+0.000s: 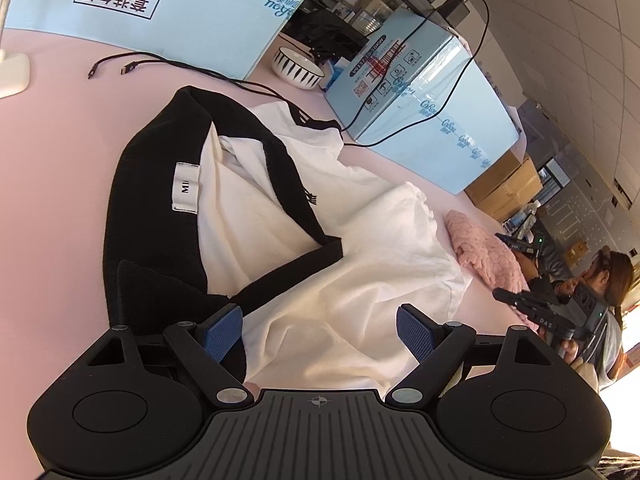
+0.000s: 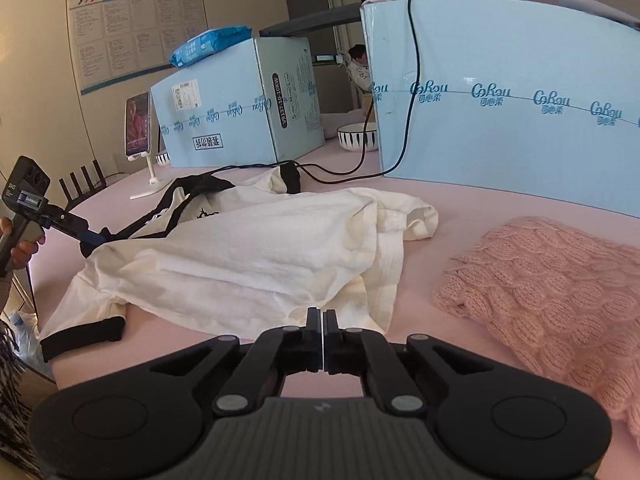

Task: Fold clothes

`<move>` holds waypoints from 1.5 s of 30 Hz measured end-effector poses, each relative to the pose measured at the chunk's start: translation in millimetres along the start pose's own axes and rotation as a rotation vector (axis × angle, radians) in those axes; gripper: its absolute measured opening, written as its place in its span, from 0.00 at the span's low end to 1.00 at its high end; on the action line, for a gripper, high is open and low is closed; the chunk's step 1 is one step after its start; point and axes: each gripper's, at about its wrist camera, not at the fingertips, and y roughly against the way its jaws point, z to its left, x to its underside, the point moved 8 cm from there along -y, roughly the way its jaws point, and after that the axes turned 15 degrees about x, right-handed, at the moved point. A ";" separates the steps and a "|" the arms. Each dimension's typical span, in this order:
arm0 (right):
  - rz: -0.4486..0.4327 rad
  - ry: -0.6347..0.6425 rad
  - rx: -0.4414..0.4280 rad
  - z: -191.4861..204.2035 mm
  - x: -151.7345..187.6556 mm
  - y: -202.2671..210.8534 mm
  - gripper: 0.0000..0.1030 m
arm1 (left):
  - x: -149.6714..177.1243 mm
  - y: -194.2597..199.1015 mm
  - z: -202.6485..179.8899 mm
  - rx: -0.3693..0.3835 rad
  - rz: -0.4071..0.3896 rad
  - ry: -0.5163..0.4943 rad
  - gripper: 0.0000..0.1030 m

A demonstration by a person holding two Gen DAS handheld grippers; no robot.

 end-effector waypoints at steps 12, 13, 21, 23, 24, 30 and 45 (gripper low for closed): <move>0.055 -0.220 -0.141 42.7 5.0 7.1 0.77 | 2.4 48.5 25.5 -0.122 -0.079 0.081 0.84; 0.067 -0.210 -0.165 55.9 1.2 5.1 0.79 | 5.6 50.1 26.5 -0.145 -0.067 0.079 0.84; 0.400 -0.265 -0.427 172.8 12.2 -29.9 0.82 | 49.3 42.7 -2.0 -0.010 0.152 0.043 0.84; 0.360 -0.214 -0.362 186.7 9.0 -34.4 0.82 | 58.9 40.0 -18.4 0.053 0.210 0.005 0.84; 0.340 -0.189 -0.330 193.4 7.2 -36.7 0.82 | 64.6 34.4 -27.7 0.071 0.252 -0.025 0.84; 0.233 -0.021 -0.189 228.4 3.7 -58.6 0.78 | 79.8 -29.5 -52.5 0.110 0.382 -0.066 0.84; 0.394 -0.262 -0.379 223.0 3.4 -15.2 0.12 | 69.9 2.4 -64.2 0.164 0.262 0.013 0.04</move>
